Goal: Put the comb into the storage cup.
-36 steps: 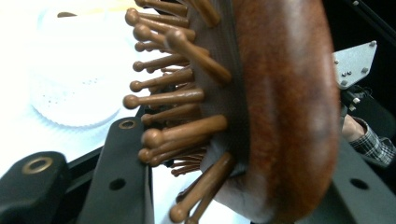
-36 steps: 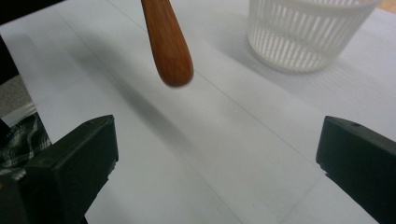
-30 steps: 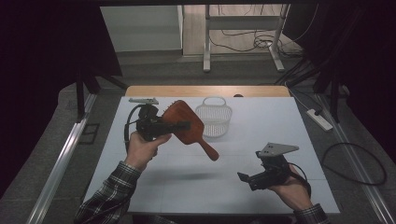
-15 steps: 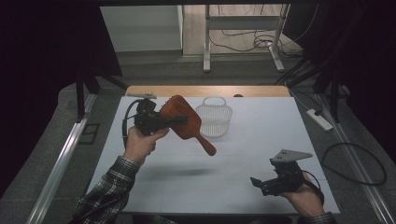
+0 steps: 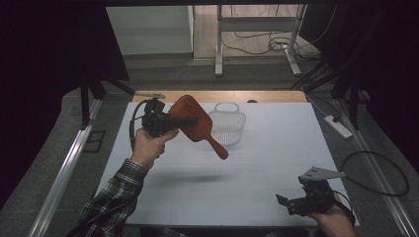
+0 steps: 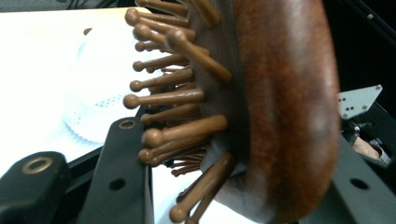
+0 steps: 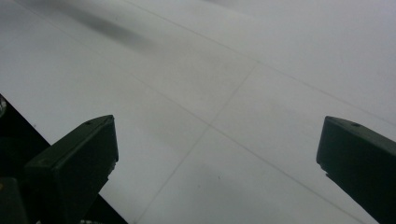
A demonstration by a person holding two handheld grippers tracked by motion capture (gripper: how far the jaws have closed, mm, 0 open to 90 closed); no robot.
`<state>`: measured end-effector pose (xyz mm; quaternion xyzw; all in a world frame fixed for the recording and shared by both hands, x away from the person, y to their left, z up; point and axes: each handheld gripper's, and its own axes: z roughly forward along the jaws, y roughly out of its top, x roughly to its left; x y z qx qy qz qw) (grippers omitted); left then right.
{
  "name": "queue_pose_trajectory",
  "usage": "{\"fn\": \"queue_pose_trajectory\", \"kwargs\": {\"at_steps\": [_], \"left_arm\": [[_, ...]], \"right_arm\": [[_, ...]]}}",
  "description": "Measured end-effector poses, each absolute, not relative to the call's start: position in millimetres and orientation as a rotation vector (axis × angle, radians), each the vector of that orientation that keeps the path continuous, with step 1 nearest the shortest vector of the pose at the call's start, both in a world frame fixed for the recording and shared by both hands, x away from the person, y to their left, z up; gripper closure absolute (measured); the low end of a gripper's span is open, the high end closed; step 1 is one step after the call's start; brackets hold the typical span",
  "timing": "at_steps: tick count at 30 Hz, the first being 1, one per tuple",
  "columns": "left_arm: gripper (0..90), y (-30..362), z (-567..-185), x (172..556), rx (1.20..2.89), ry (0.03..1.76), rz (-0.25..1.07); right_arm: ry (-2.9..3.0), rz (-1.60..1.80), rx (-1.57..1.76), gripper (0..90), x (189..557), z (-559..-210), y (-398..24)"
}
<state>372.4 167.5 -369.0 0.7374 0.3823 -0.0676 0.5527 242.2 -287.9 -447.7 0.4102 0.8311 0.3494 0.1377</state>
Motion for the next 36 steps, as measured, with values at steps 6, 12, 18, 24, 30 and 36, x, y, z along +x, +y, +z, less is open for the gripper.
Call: {"fn": "queue_pose_trajectory", "kwargs": {"at_steps": [6, 12, 18, 24, 30, 36], "left_arm": [[56.3, 168, -364, 380, 1.739, 0.914, -0.156], [56.2, 169, -358, 386, 1.734, 0.925, -0.142], [56.2, 170, -350, 394, 1.729, 0.932, -0.127], [56.2, 166, -342, 405, 1.731, 0.945, -0.100], [56.2, 158, -338, 415, 1.736, 0.953, -0.089], [56.2, 152, -335, 424, 1.731, 0.969, -0.072]], "right_arm": [[2.372, 1.013, 1.215, 0.0, 237, -445, -294], [2.359, 1.013, 1.239, 0.0, 236, -445, -296], [2.373, 0.977, 1.243, 0.0, 237, -446, -294], [2.364, 0.978, 1.247, 0.0, 236, -446, -294], [2.367, 0.982, 1.250, 0.0, 237, -446, -295], [2.376, 0.979, 1.250, 0.0, 237, -446, -294]]}}
